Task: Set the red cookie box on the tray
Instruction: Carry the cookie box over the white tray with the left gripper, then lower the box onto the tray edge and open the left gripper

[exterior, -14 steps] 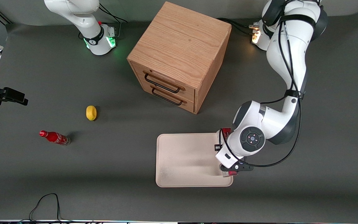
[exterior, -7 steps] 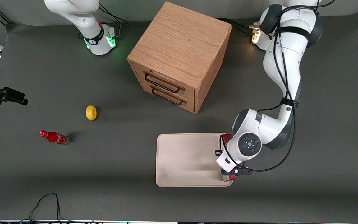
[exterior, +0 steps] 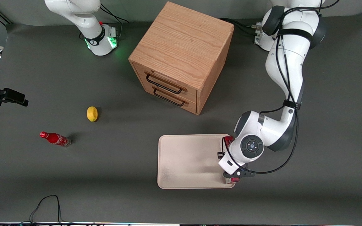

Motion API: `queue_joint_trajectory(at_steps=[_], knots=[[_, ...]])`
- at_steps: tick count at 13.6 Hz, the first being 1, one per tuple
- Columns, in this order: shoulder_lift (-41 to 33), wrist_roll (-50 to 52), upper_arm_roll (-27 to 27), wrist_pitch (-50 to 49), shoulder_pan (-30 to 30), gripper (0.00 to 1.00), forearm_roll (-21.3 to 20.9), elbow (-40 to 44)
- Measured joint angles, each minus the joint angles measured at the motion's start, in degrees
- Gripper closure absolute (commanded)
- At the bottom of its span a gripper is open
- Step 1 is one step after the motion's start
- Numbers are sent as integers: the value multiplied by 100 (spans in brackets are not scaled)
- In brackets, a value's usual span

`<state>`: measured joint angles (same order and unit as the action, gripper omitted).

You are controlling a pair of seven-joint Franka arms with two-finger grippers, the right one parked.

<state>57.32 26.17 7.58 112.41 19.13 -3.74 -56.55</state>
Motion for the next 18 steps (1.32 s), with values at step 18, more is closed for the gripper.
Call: queue_joint_trajectory(at_steps=[18], knots=[[-1822, -431, -25, -2360, -944, 0, -4, -89]])
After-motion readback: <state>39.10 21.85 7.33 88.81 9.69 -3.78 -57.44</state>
